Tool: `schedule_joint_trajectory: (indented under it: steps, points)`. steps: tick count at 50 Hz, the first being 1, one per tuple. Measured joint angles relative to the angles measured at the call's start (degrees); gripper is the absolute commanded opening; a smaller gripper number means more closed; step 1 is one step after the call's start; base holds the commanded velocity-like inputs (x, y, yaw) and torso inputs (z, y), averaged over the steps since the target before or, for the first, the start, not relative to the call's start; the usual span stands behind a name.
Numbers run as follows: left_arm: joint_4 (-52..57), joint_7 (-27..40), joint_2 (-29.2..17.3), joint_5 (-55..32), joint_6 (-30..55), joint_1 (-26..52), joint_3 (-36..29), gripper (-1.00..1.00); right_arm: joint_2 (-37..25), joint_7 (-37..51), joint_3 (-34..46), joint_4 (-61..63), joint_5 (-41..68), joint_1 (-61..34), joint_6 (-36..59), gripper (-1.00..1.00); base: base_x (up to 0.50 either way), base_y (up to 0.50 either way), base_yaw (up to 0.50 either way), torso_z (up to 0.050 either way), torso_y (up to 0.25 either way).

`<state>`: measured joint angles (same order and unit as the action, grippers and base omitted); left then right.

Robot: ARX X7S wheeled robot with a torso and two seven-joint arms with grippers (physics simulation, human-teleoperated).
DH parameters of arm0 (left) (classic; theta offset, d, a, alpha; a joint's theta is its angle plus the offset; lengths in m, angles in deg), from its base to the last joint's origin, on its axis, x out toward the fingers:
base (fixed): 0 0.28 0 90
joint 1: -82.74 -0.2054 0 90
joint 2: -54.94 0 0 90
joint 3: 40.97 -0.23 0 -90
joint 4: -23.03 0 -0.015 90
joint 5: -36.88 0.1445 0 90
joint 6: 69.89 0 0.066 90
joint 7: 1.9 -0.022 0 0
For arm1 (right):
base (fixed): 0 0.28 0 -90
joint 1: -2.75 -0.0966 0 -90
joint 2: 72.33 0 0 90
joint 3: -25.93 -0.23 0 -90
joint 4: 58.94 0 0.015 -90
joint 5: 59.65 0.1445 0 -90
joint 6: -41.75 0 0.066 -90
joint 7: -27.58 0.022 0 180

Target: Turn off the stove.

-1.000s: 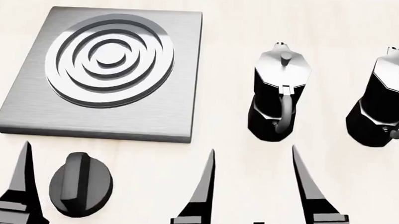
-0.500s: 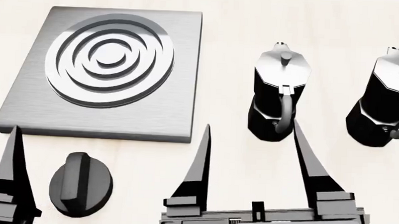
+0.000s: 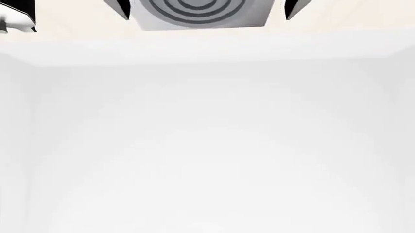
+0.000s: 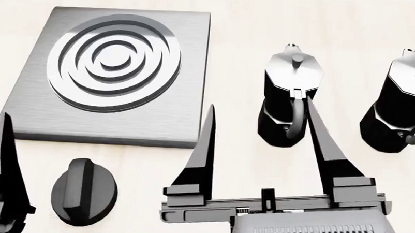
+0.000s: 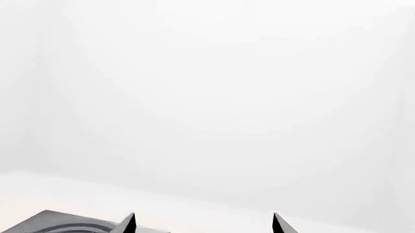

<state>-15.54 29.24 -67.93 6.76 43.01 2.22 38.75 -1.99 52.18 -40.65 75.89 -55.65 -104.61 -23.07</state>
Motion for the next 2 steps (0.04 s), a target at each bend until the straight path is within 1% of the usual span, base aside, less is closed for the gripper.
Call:
schedule_joint_trajectory:
  steps: [2]
  points:
    - [0.1,0.1,0.0,-0.2,0.2,0.3,0.1,1.0,0.1,0.0,0.0,0.3,0.1,-0.5,0.5,1.0,0.0,0.0,0.0,0.0,0.0]
